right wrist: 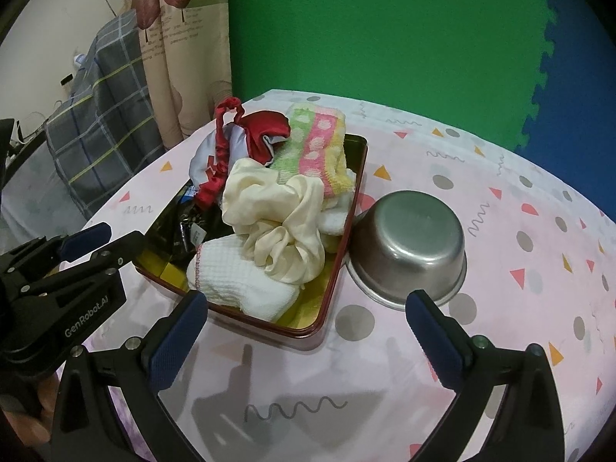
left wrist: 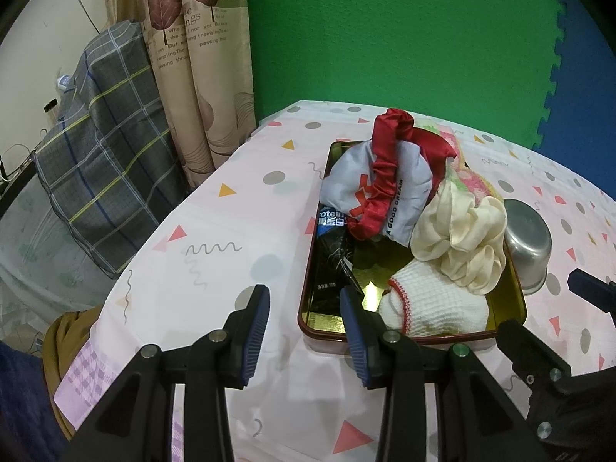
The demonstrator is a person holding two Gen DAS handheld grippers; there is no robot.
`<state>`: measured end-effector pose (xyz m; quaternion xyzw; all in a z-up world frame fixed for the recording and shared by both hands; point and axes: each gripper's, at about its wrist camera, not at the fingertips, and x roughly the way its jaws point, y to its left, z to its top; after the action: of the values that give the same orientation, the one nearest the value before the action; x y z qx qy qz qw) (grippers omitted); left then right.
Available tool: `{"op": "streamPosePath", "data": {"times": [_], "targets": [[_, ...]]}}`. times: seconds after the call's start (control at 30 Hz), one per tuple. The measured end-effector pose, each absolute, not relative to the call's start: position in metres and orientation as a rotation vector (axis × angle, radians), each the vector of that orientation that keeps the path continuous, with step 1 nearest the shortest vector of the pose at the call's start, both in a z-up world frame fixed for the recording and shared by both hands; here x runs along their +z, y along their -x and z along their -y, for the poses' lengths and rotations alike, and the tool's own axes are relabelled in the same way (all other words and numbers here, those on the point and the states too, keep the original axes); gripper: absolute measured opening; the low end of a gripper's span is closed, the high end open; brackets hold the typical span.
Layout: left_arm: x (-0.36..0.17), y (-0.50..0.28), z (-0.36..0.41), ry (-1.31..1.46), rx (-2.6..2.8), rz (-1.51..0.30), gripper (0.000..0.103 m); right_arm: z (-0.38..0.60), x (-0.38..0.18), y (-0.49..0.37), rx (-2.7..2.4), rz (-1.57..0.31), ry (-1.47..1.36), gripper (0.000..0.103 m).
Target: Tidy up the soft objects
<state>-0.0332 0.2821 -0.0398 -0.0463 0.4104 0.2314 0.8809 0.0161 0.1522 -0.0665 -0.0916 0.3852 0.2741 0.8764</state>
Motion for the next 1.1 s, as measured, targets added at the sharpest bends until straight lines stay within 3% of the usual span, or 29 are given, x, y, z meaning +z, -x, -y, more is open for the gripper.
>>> {"op": "streamPosePath", "data": {"times": [1.1], "targets": [[-0.0405,0.0341,-0.2810,0.082,0.476,-0.856,0.039,-0.1566,-0.0742,-0.0139,0.576,-0.833,0.206,0.102]]}}
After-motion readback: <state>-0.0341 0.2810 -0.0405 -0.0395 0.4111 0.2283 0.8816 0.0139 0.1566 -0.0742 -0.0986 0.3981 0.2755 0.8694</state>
